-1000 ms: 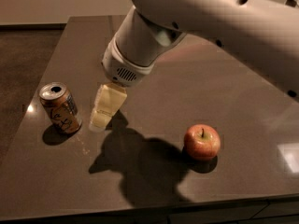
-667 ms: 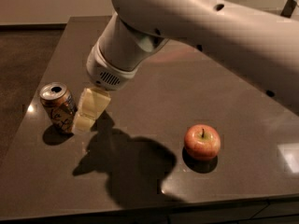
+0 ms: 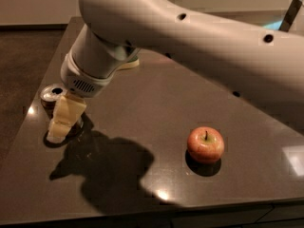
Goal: Pick orange can
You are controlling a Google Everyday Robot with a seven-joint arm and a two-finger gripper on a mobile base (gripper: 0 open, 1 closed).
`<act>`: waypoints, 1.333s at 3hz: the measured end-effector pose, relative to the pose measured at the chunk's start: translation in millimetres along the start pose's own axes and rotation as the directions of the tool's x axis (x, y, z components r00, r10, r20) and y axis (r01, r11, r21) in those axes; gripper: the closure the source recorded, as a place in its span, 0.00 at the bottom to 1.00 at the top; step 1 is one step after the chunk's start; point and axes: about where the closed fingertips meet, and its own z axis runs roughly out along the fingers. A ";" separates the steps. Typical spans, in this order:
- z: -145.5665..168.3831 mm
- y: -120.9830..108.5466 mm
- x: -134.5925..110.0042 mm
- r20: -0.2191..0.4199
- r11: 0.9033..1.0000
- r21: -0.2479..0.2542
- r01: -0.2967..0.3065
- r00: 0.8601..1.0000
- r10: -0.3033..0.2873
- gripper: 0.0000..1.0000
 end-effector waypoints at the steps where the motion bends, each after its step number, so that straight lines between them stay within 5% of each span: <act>1: 12.6 -0.9 -7.7 0.006 1.000 -0.011 0.010 1.000 -0.010 0.11; 4: -7.5 -5.4 -20.2 0.060 0.998 -0.021 0.062 0.996 -0.060 0.81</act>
Offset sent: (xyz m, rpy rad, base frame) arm 0.0106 0.0281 -0.0111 0.0235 0.0127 0.0525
